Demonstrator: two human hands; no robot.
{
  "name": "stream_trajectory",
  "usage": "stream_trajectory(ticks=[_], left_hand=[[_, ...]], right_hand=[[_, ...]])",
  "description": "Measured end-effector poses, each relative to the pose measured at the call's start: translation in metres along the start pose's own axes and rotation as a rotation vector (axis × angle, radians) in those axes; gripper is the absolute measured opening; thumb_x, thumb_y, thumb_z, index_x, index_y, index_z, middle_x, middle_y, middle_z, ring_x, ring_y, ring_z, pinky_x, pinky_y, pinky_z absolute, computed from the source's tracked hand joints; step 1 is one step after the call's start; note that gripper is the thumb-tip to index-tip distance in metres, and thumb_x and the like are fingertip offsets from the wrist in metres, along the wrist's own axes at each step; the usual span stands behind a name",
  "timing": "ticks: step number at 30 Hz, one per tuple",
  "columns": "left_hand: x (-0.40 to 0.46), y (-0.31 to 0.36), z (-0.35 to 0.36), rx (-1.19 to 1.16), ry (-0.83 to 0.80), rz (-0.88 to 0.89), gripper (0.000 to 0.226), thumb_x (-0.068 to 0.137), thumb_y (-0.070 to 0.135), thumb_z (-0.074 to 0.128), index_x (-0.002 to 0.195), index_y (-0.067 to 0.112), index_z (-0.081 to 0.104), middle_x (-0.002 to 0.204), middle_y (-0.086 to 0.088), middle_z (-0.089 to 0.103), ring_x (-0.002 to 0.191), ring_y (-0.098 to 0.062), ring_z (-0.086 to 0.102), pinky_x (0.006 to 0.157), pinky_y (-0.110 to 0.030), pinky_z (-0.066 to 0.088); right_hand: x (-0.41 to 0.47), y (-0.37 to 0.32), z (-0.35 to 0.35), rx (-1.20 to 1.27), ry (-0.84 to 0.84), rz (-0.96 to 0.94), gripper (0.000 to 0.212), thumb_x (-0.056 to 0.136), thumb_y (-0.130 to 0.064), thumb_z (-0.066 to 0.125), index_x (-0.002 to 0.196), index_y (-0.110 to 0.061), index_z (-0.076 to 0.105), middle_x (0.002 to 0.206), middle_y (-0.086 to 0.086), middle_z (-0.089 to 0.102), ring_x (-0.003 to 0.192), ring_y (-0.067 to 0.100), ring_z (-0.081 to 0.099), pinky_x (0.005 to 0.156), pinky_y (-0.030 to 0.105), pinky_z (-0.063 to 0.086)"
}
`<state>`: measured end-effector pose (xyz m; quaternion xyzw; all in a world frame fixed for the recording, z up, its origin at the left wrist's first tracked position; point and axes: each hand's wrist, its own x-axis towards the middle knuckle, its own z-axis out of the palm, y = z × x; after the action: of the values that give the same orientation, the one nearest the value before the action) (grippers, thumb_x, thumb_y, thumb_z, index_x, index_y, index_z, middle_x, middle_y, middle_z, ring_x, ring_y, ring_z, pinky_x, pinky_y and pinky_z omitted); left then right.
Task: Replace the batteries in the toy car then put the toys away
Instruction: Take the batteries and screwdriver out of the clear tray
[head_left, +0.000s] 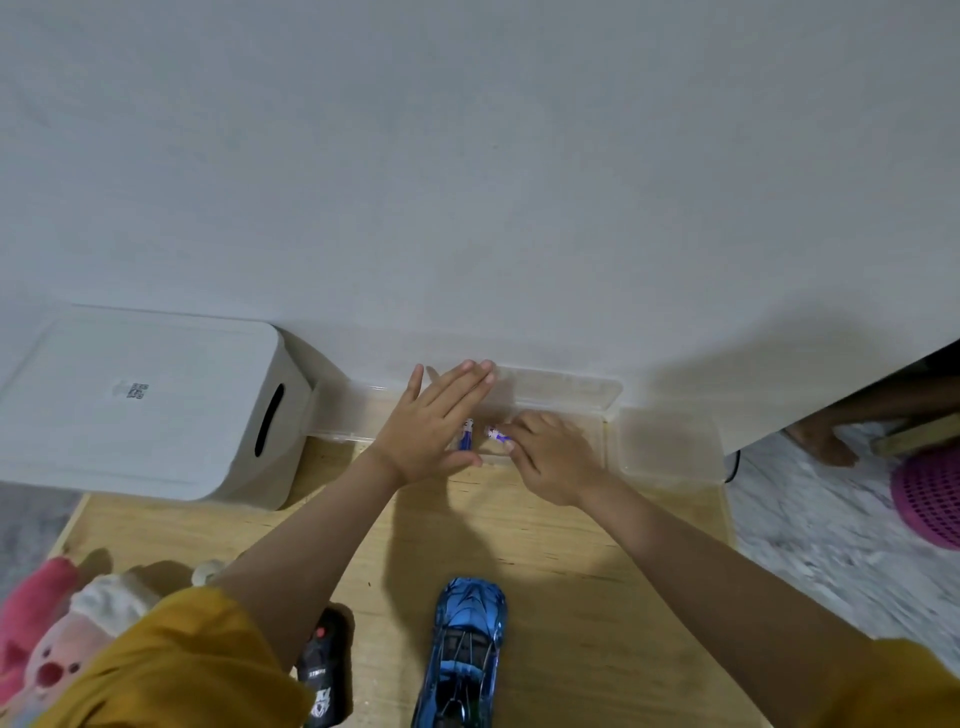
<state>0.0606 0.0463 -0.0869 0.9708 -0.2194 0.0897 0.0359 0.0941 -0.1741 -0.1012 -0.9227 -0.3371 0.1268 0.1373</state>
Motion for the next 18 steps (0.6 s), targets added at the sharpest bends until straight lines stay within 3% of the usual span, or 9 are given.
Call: stream_trajectory(ticks=[3,7,12,14,18], left_hand=[[0.0,-0.001,0.002,0.009,0.009,0.01,0.1,0.076,0.073,0.047,0.15,0.012,0.018,0.157,-0.003,0.02,0.145,-0.019,0.018,0.112,-0.059,0.016],[0.0,-0.001,0.004,0.031,0.036,0.014,0.101,0.075,0.074,0.048,0.149,0.012,0.019,0.156,-0.004,0.022,0.144,-0.02,0.02,0.111,-0.059,0.016],[0.0,-0.001,0.006,0.036,0.063,0.02,0.101,0.074,0.074,0.049,0.148,0.011,0.022,0.155,-0.004,0.025,0.143,-0.02,0.022,0.111,-0.059,0.016],[0.0,-0.002,0.007,0.035,0.068,0.025,0.102,0.074,0.073,0.05,0.149,0.011,0.02,0.156,-0.003,0.022,0.144,-0.02,0.022,0.111,-0.059,0.015],[0.001,-0.003,0.009,0.044,0.066,0.035,0.103,0.074,0.073,0.052,0.149,0.011,0.019,0.156,-0.004,0.019,0.144,-0.021,0.021,0.112,-0.058,0.013]], right_hand=[[0.001,-0.002,-0.002,0.014,-0.084,0.029,0.039,0.1,-0.041,0.024,0.114,-0.024,0.056,0.107,-0.001,0.048,0.103,0.02,0.048,0.084,0.035,0.038],[0.003,-0.002,-0.005,0.15,-0.206,0.115,0.033,0.101,-0.039,0.026,0.108,-0.022,0.053,0.095,-0.004,0.045,0.095,0.022,0.054,0.078,0.037,0.043],[0.009,-0.002,-0.005,0.221,-0.234,0.178,0.033,0.098,-0.034,0.033,0.098,-0.015,0.059,0.102,0.001,0.055,0.098,0.022,0.054,0.083,0.037,0.044],[0.01,-0.002,-0.004,0.238,-0.231,0.185,0.03,0.096,-0.032,0.035,0.089,-0.013,0.057,0.099,0.002,0.061,0.094,0.023,0.056,0.08,0.037,0.046],[0.017,-0.005,-0.009,0.365,-0.2,0.244,0.02,0.092,-0.031,0.038,0.088,-0.02,0.054,0.086,-0.003,0.063,0.082,0.021,0.058,0.072,0.034,0.045]])
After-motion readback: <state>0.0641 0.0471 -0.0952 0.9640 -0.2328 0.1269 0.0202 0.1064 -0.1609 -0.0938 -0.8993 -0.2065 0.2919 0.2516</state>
